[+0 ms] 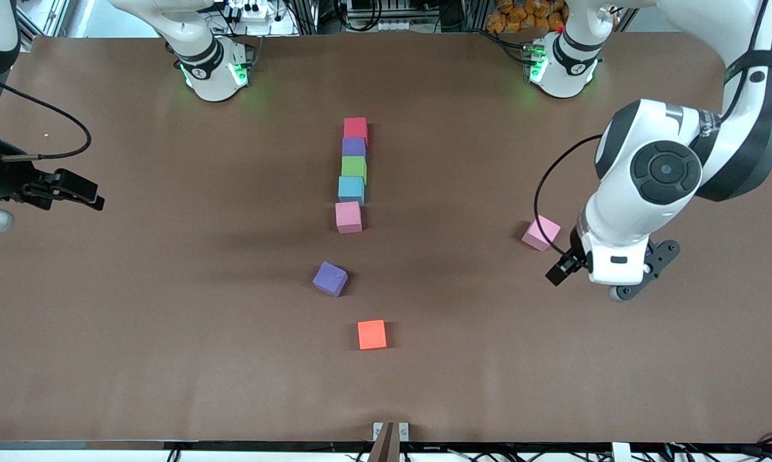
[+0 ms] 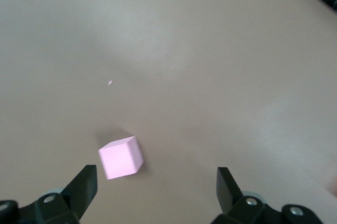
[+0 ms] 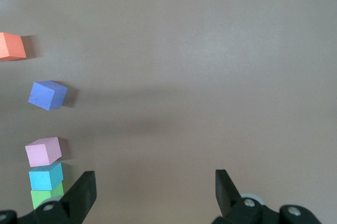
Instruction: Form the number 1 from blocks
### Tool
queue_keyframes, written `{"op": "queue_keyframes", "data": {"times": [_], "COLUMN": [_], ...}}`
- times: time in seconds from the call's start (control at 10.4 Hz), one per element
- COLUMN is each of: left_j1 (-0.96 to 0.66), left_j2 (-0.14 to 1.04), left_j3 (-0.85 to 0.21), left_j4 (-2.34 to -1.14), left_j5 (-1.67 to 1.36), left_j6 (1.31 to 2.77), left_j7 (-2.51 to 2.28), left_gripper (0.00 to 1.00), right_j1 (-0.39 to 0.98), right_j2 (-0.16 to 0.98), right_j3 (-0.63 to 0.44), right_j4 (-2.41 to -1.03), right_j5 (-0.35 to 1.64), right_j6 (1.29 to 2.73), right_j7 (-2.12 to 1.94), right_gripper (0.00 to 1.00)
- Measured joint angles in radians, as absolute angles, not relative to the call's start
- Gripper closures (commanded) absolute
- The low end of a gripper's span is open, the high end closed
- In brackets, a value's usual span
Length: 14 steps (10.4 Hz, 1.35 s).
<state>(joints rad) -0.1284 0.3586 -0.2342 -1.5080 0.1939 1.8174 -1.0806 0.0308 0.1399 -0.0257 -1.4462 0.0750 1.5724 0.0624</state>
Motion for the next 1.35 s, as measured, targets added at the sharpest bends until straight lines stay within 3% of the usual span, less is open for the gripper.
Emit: {"op": "queue_keyframes", "data": {"times": [0.29, 0.48, 0.87, 1.35], "left_j1": [-0.125, -0.115, -0.112, -0.110], "left_j2": [0.170, 0.062, -0.048, -0.064], "left_j3": [-0.230, -0.205, -0.148, -0.075], "left_j4": [-1.720, -1.798, -1.773, -1.583], "left_j5": [0.112, 0.080, 0.036, 0.036], "left_j6": [1.816, 1.817, 1.795, 1.570], "left_j7": [-0.969, -0.866, -0.564, -0.260], "left_gripper": [0.00, 0.00, 0.00, 0.00], "right_j1": [0.031, 0.031, 0.031, 0.030], "right_j2": [0.134, 0.132, 0.132, 0.132], "right_j3": [-0.026, -0.026, -0.026, -0.027], "right_j4": [-1.442, -1.436, -1.432, -1.430], "right_j5": [0.075, 0.075, 0.075, 0.075], "right_j6": [1.570, 1.568, 1.568, 1.567], "right_j7": [0.068, 0.068, 0.069, 0.069], "right_gripper": [0.00, 0.00, 0.00, 0.00]}}
